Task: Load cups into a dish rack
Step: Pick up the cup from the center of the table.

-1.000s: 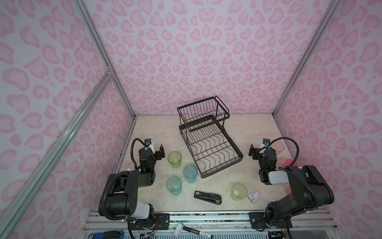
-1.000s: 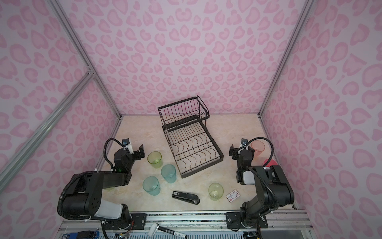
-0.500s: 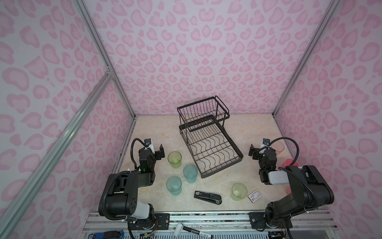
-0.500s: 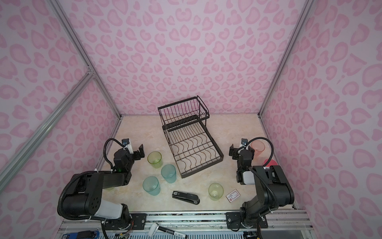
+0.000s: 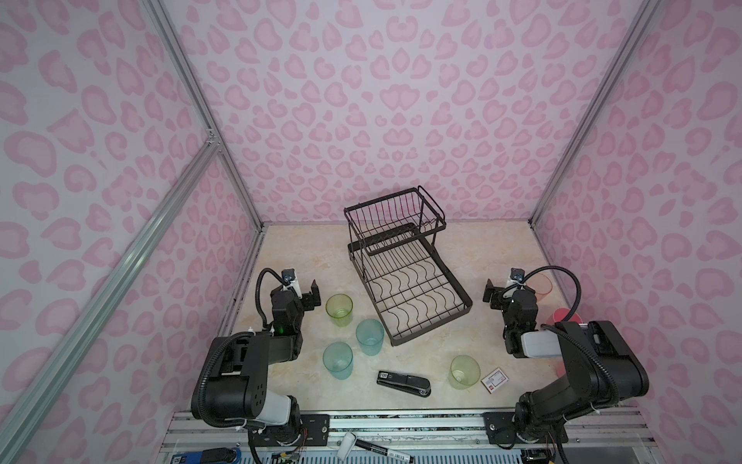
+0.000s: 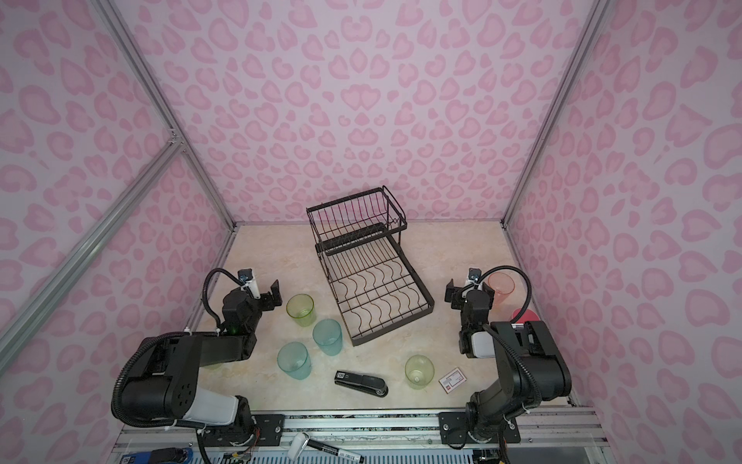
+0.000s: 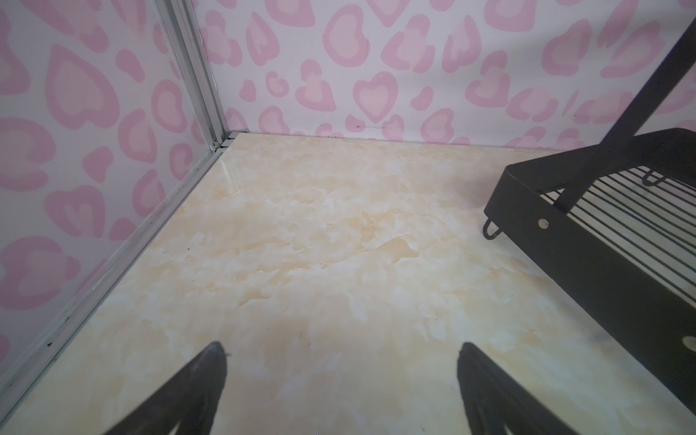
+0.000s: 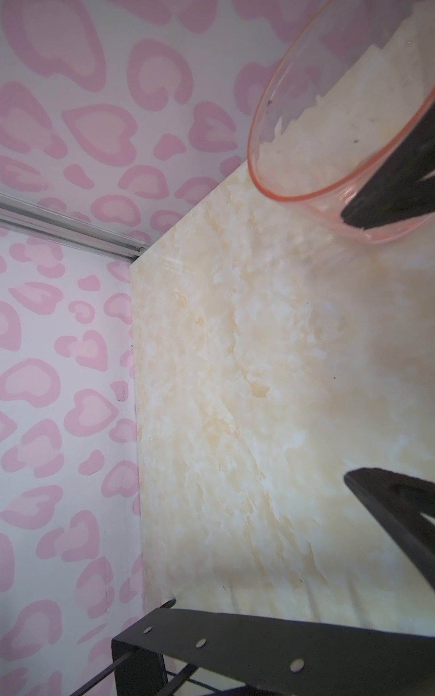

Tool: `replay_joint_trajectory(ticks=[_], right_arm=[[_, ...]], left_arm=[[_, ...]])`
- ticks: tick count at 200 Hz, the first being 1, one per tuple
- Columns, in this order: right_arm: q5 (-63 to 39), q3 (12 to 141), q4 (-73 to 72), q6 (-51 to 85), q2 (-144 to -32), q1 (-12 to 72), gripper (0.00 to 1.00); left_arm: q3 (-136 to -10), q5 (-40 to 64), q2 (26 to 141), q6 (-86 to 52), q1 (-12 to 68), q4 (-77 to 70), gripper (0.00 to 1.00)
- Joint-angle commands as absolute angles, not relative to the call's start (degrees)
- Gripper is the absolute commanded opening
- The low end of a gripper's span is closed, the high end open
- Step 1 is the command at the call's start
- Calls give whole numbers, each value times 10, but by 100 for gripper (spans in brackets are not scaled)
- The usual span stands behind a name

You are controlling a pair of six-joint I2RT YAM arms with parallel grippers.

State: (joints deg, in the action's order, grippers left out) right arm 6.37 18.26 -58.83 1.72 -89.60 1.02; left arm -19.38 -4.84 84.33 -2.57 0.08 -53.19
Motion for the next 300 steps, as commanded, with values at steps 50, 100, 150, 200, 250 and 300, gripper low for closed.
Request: replay_joint_trajectory(ticks=[50, 100, 150, 200, 250, 300], right_arm=[[138, 188, -570, -4, -856, 40, 98], [213, 215, -504, -23, -825, 75, 95], [232, 277, -372, -3, -804, 81, 92], [209, 342, -216, 72, -767, 80, 89], [139, 475, 1, 158, -767, 81, 80], [118, 545, 145, 190, -755, 126, 72]], left_arm=[[-310, -119, 801, -13, 27, -328, 97], [-395, -175, 775, -38, 46, -194, 97], [-479, -180, 755, -98, 48, -43, 99], [-593, -144, 780, -172, 50, 121, 98], [-655, -101, 785, -238, 52, 253, 98], [-681, -51, 772, -262, 53, 396, 91]])
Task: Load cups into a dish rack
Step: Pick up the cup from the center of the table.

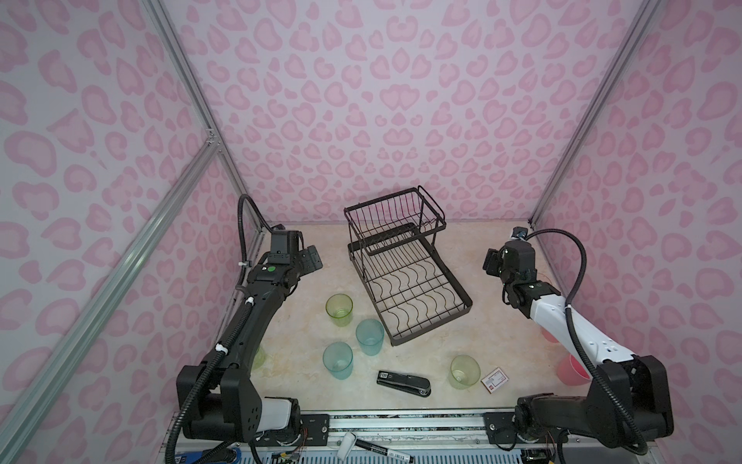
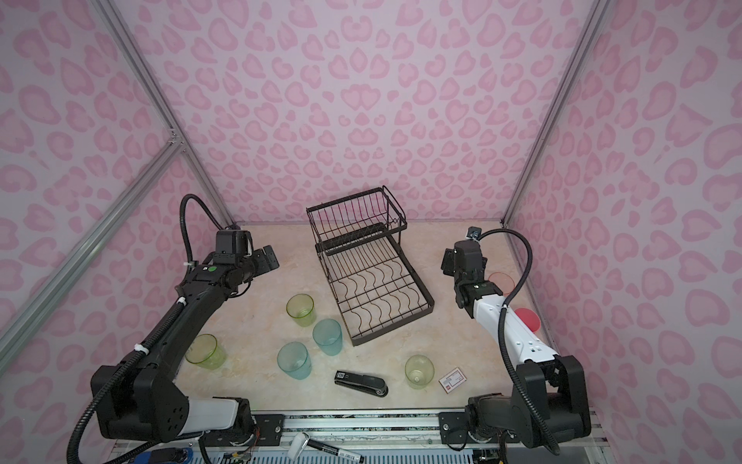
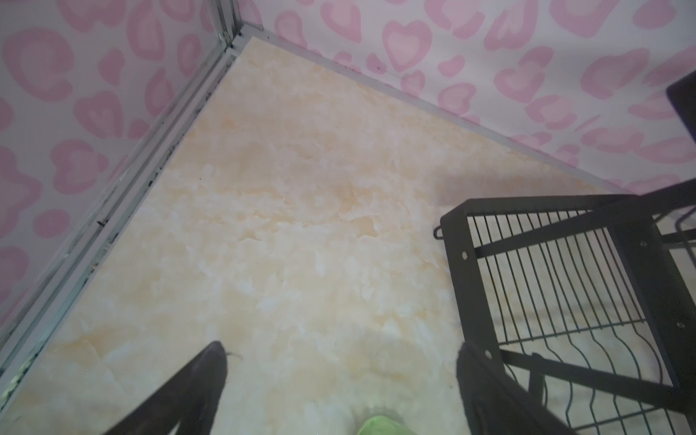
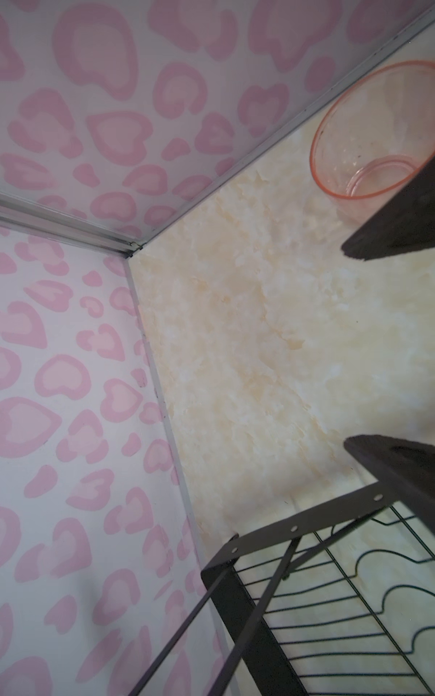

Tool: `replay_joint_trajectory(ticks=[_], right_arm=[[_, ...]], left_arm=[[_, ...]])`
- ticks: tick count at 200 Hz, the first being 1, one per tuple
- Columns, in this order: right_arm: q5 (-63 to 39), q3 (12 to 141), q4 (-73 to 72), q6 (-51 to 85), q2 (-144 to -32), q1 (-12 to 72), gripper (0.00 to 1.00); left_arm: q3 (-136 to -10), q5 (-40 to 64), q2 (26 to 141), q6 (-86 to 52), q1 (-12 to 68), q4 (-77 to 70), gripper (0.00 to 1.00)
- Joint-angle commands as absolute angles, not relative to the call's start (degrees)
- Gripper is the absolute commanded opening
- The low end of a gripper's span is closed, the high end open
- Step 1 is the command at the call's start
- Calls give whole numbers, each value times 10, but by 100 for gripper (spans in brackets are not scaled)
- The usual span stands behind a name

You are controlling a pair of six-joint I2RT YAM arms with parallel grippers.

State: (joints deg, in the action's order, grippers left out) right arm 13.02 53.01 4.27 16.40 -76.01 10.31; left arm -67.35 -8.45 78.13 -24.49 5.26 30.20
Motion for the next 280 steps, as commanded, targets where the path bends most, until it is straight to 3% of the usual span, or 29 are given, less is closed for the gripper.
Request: replay_joint_trajectory(ticks=[1, 21, 79, 160, 280], right_arm=[[119, 545, 147, 191, -754, 127, 72], [123, 554, 173, 194, -746, 154, 71], [106, 553, 187, 204, -728, 208, 71], [93, 542, 171, 207, -742, 236, 70], [91, 536, 160, 207, -752, 256, 70]], left_arm=[[-681, -50, 770, -261, 53, 397, 90], [-666, -34, 748, -261, 53, 421, 83], [-590, 0, 705, -266, 80, 439, 80], [-553, 7, 746, -279, 127, 407, 70], [-563, -16, 816, -281, 138, 362, 40]])
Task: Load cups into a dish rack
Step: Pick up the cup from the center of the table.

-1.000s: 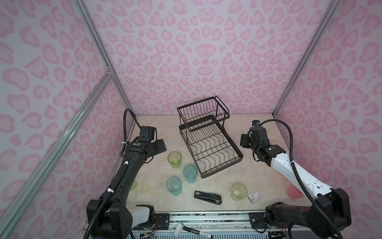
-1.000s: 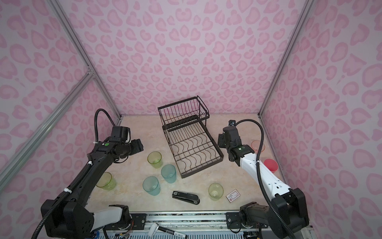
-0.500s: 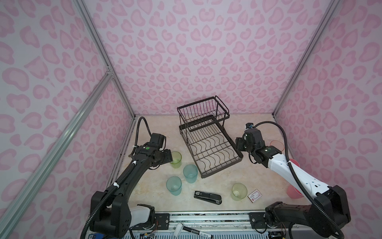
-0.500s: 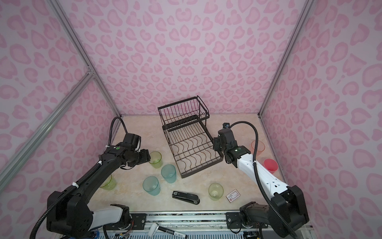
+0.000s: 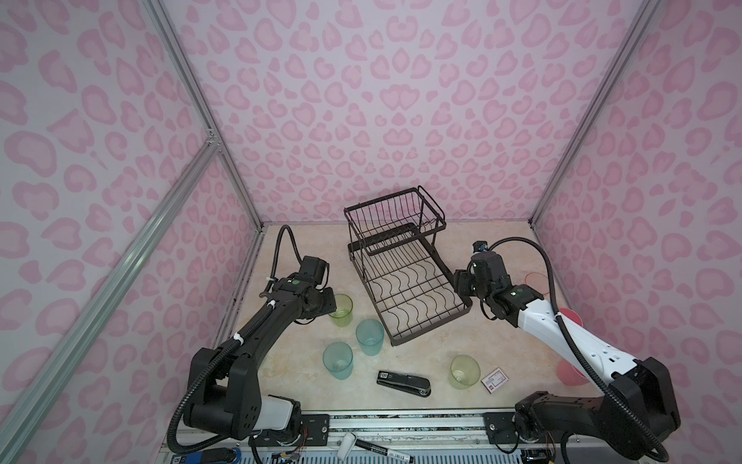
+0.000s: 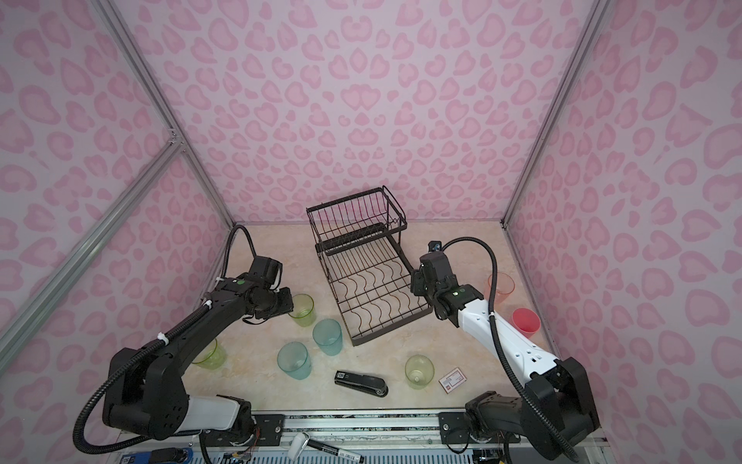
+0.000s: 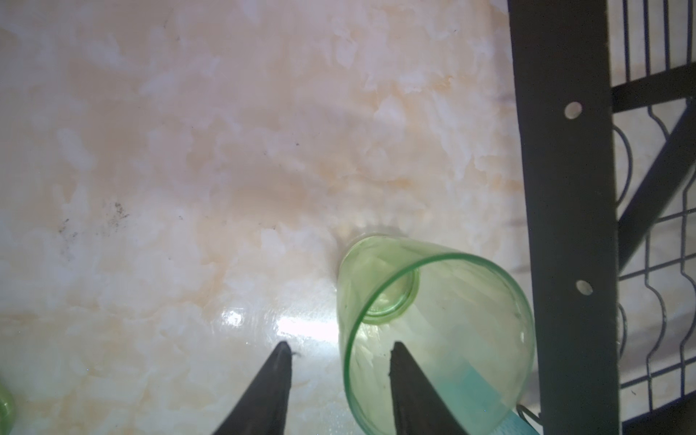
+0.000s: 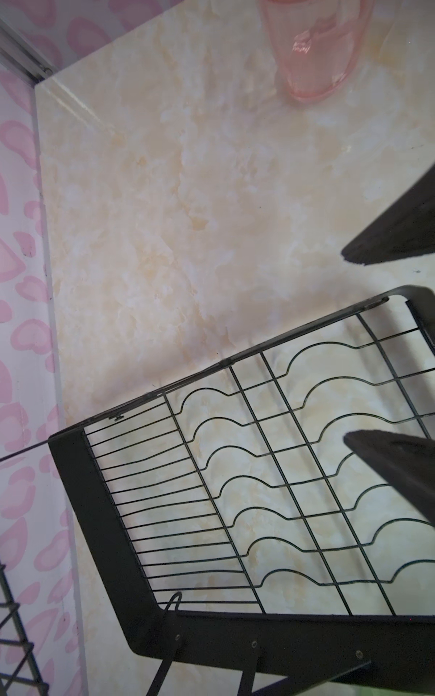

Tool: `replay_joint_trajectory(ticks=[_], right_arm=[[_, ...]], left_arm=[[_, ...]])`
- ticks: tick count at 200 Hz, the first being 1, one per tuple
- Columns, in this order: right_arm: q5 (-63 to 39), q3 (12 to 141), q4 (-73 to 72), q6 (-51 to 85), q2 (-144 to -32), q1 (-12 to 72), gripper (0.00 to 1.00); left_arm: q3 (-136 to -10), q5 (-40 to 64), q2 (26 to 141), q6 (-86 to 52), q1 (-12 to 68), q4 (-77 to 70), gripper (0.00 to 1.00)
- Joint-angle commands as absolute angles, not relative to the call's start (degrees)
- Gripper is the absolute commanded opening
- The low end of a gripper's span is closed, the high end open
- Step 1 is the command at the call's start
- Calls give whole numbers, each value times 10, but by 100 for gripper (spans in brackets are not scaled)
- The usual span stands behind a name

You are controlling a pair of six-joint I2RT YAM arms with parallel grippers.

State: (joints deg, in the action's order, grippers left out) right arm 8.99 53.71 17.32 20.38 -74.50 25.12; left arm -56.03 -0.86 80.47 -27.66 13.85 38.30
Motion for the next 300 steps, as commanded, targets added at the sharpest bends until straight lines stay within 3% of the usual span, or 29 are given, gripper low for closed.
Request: replay_joint_trajectory(ticks=[1, 105, 215, 300], right_arm=[[91, 535, 160, 207, -752, 256, 70], [101, 546, 163, 204, -763, 279, 70], [107, 551, 177, 226, -732, 290, 71], [44, 547, 174, 289, -710, 290, 71]], left_arm=[[-563, -15, 816, -281, 139, 361, 40], [-561, -22, 842, -284, 142, 338, 3], [-582, -14, 753, -276, 142, 373, 3], [-595, 55, 633, -283, 142, 381, 3]])
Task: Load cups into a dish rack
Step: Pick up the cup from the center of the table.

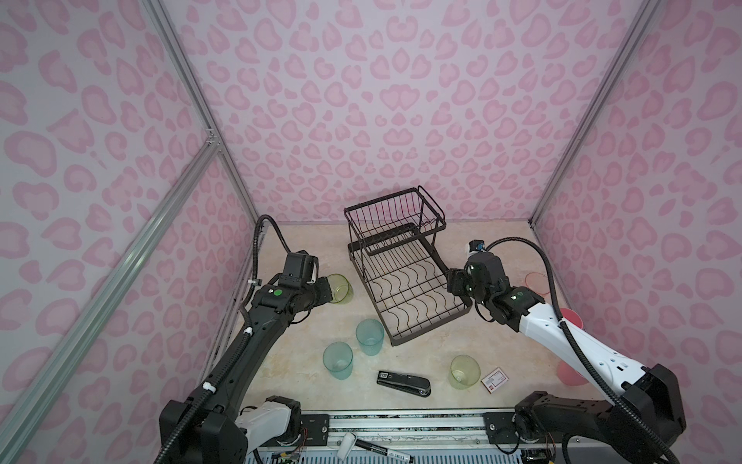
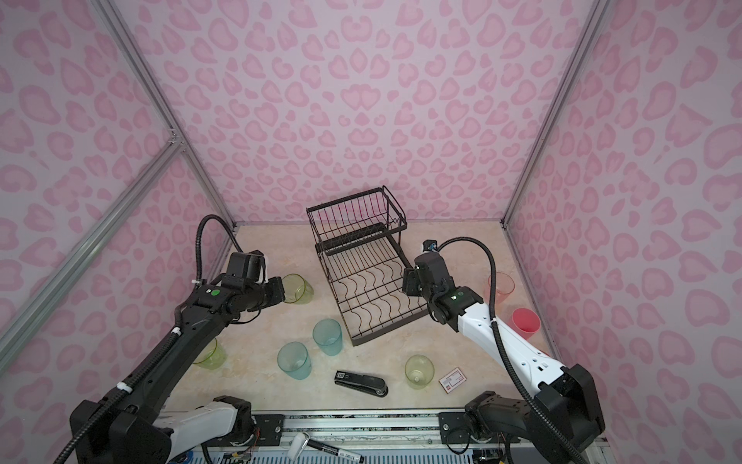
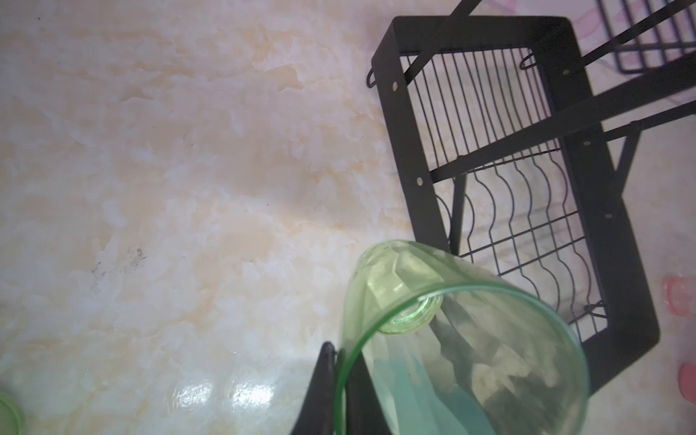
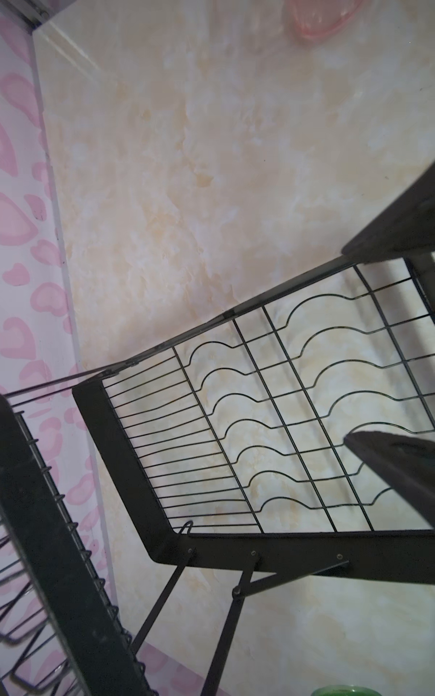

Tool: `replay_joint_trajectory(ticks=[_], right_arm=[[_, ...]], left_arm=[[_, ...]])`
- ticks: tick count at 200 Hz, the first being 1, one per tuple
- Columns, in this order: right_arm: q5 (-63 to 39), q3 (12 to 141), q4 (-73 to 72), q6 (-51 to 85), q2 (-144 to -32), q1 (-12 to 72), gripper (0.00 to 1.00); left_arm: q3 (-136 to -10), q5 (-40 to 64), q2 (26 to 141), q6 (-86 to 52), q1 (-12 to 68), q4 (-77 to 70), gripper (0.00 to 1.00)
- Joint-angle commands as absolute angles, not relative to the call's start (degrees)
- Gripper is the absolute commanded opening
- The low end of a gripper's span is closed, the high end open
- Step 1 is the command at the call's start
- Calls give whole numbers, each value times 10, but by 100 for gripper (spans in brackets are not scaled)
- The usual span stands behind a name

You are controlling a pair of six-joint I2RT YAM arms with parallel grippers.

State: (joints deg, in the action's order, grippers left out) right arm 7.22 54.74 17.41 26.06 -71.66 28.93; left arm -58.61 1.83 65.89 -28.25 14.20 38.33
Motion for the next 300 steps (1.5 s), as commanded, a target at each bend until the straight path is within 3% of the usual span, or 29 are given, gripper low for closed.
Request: replay_joint_trajectory(ticks=[1, 79, 208, 300], right_arm=[[43, 547, 174, 291, -710, 290, 71], [-59, 520, 137, 436, -672, 256, 74], [-214, 427, -15, 763, -608, 176, 76], [-268, 351, -165, 950, -594, 137, 76]], left_arm=[[-595, 57, 631, -283, 142, 380, 3], [-557, 166, 545, -308, 185, 293, 3], [-452, 4, 596, -321, 440, -101, 3], [-498, -35, 744, -288, 504, -254, 3]])
